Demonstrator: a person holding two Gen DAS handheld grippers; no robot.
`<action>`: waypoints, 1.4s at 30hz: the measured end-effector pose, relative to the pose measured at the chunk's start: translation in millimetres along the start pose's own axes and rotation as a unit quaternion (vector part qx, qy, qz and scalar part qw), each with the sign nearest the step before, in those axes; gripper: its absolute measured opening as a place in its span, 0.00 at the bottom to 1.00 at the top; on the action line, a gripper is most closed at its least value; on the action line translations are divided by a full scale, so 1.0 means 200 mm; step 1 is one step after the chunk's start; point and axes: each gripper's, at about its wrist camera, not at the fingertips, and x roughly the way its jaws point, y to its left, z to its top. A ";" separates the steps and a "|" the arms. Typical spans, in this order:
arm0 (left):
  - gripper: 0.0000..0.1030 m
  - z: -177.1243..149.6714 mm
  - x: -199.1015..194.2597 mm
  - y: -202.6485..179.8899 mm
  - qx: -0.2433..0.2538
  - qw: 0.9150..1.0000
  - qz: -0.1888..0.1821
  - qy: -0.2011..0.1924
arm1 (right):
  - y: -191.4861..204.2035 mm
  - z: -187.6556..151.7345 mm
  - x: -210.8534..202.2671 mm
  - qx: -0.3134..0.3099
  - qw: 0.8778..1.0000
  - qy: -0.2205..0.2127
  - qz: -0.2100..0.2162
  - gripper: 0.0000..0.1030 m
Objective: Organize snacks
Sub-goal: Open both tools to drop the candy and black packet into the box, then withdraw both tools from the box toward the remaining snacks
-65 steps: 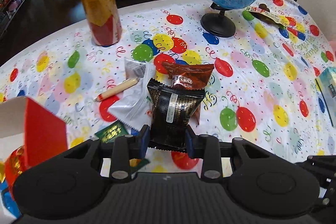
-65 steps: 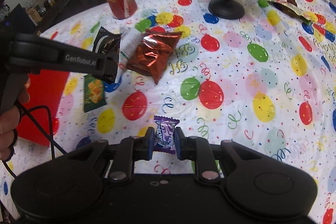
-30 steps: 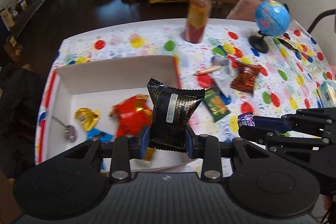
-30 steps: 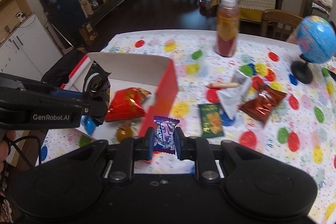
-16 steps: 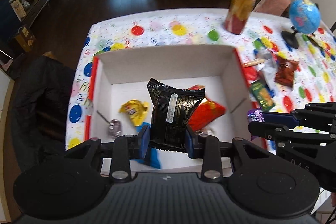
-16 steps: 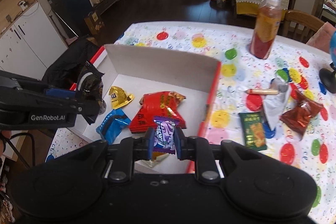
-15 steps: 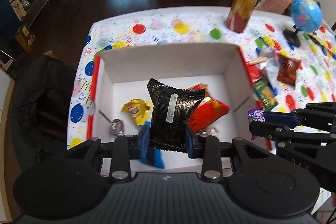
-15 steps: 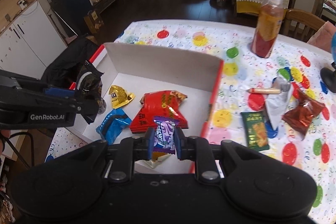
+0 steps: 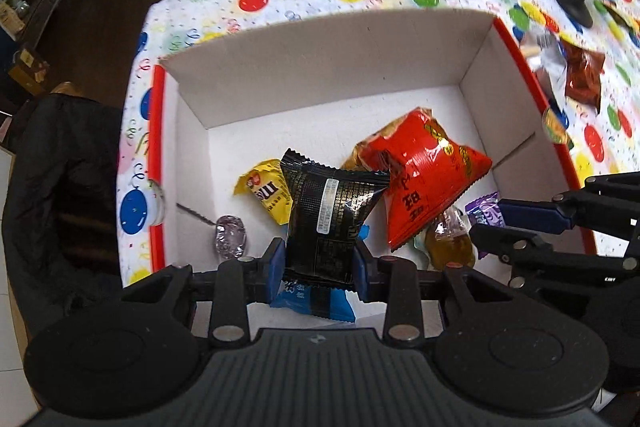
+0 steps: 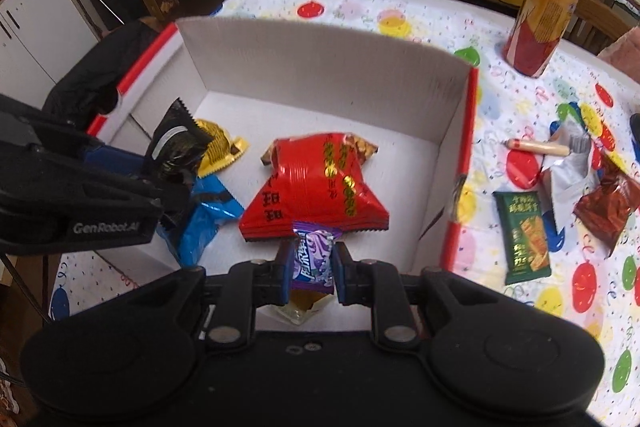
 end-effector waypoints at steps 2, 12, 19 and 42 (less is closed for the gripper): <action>0.33 0.01 0.03 -0.01 0.002 1.000 0.000 0.008 | 0.01 -0.01 0.02 -0.001 1.000 0.007 -0.002 0.18; 0.33 0.00 0.11 -0.04 0.011 1.000 0.001 0.027 | 0.00 -0.02 0.05 0.007 1.000 0.014 -0.003 0.25; 0.45 -0.02 0.06 -0.05 0.005 1.000 0.010 0.016 | -0.02 -0.03 0.01 0.015 1.000 0.007 0.000 0.34; 0.72 -0.16 -0.30 -0.08 -0.007 0.998 0.009 -0.066 | -0.04 -0.12 -0.37 0.026 0.997 -0.069 0.007 0.85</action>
